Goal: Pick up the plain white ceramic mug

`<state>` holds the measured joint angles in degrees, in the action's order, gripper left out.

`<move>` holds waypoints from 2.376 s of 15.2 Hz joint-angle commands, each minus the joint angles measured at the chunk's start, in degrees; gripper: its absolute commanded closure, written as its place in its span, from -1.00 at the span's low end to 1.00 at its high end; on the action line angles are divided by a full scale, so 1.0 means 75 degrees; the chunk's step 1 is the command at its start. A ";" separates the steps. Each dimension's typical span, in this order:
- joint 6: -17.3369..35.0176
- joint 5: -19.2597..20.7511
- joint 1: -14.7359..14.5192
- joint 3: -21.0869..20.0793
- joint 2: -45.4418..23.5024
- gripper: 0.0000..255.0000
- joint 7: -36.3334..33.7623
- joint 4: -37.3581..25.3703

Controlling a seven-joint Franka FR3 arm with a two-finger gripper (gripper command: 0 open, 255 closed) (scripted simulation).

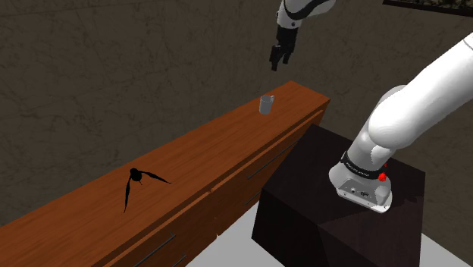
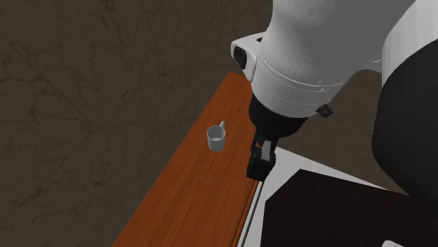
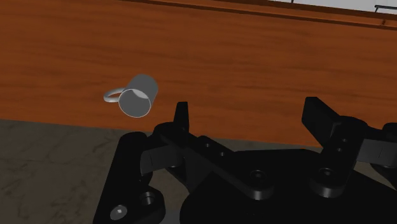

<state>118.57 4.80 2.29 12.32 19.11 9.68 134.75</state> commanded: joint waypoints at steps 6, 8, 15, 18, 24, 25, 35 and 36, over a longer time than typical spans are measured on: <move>0.0976 -0.0258 0.0073 0.0461 -0.1965 -1.00 0.0886 -0.0611; 0.1202 -0.0397 0.0118 0.0541 -0.2561 -1.00 0.1150 -0.0865; 0.1743 -0.0951 0.0440 0.0595 -0.4688 -1.00 0.2031 -0.2028; 0.1853 -0.1145 0.0648 0.0529 -0.5601 -1.00 0.2338 -0.2659; 0.1855 -0.1378 0.1102 0.0354 -0.7430 -1.00 0.2787 -0.4179; 0.1826 -0.1398 0.1178 0.0326 -0.7740 -1.00 0.2842 -0.4471; 0.1974 -0.1502 0.1499 0.0159 -0.9281 -1.00 0.2992 -0.5715; 0.2050 -0.1519 0.1517 0.0138 -0.9416 -1.00 0.2991 -0.5776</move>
<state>133.31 -6.47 13.52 13.48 -50.74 32.06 91.59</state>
